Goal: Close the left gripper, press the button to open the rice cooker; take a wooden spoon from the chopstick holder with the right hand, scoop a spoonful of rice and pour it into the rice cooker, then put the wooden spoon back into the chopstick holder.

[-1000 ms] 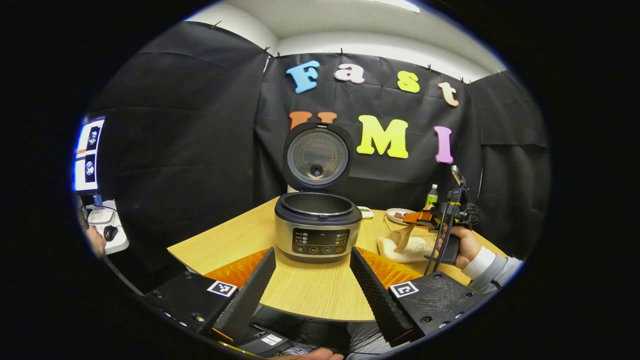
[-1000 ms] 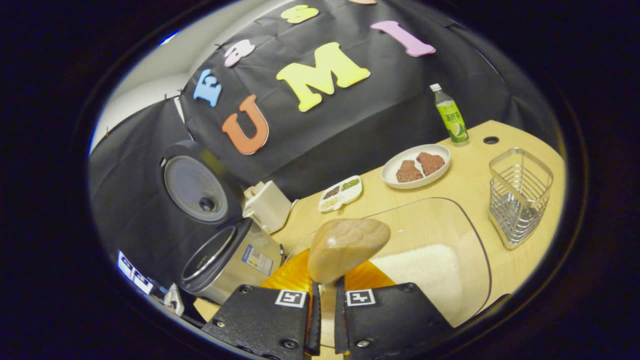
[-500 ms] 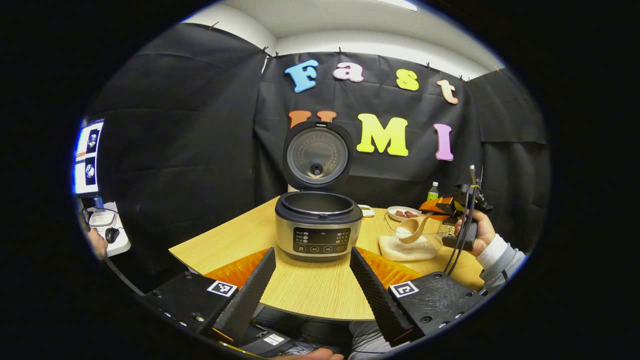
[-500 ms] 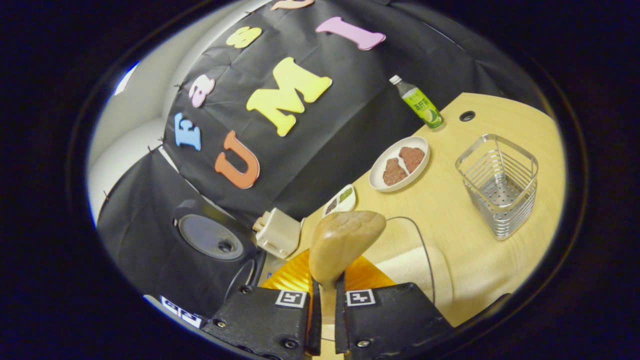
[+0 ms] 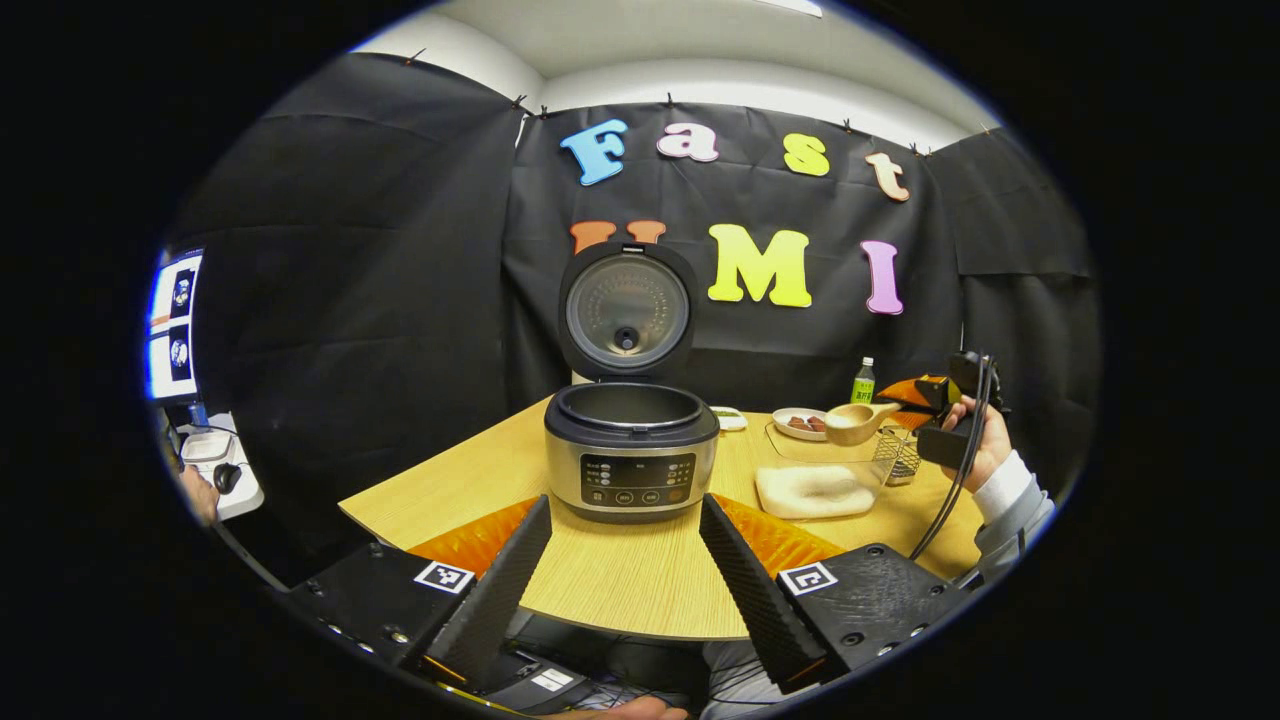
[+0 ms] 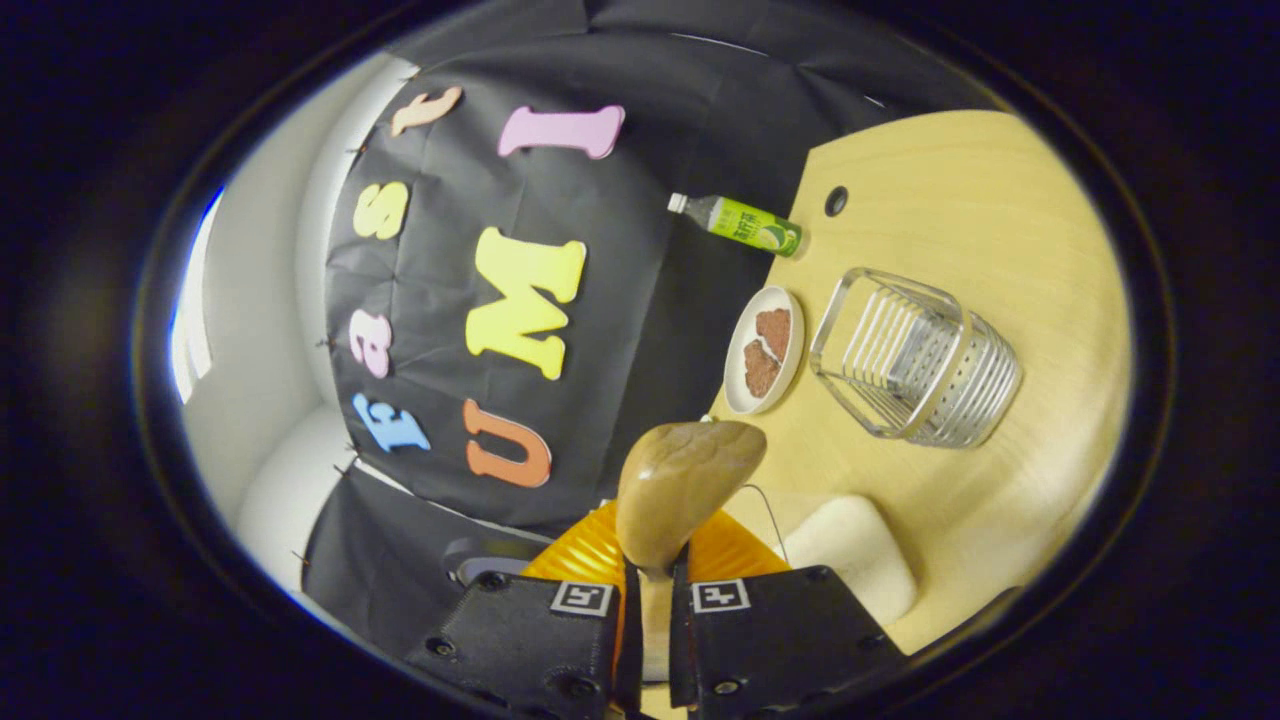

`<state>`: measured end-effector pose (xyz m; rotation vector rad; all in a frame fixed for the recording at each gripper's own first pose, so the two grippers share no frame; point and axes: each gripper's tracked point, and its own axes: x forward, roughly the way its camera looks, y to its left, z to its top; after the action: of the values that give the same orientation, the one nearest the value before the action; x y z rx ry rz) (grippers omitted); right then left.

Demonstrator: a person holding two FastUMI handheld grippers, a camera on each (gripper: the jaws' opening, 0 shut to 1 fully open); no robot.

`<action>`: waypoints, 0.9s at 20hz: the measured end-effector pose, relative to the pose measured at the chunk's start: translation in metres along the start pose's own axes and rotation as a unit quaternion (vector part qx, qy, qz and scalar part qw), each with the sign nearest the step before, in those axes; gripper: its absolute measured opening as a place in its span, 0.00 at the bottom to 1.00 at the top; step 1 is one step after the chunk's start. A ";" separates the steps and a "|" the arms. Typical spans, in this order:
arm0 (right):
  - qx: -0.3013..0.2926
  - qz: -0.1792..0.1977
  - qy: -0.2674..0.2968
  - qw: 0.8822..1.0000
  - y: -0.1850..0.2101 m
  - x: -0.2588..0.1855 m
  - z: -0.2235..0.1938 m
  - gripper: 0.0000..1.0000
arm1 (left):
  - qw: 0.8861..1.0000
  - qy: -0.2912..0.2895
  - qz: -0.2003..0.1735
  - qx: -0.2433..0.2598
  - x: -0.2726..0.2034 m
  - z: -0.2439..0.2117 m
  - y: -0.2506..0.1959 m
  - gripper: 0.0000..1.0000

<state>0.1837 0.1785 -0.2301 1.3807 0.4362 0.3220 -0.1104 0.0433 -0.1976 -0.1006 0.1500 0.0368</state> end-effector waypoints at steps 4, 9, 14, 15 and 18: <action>0.089 0.036 0.052 0.994 0.030 -0.004 -0.023 0.15 | 1.000 0.003 0.010 0.008 -0.005 0.004 0.009 0.95; 0.100 0.048 0.086 0.990 0.068 0.001 -0.055 0.15 | 1.000 -0.012 0.015 -0.002 -0.014 0.015 0.023 0.95; 0.077 0.050 0.100 0.991 0.109 0.010 -0.080 0.16 | 1.000 -0.022 0.017 0.005 -0.025 0.029 0.043 0.95; 0.070 0.049 0.099 0.991 0.116 0.014 -0.084 0.15 | 1.000 -0.023 0.013 0.007 -0.025 0.030 0.044 0.95; 0.024 0.036 0.098 0.994 0.133 0.028 -0.104 0.15 | 1.000 -0.027 0.004 0.009 -0.028 0.030 0.048 0.95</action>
<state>0.1629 0.3045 -0.1157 1.4204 0.5607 0.5116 -0.1354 0.0929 -0.1683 -0.0806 0.0975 0.0465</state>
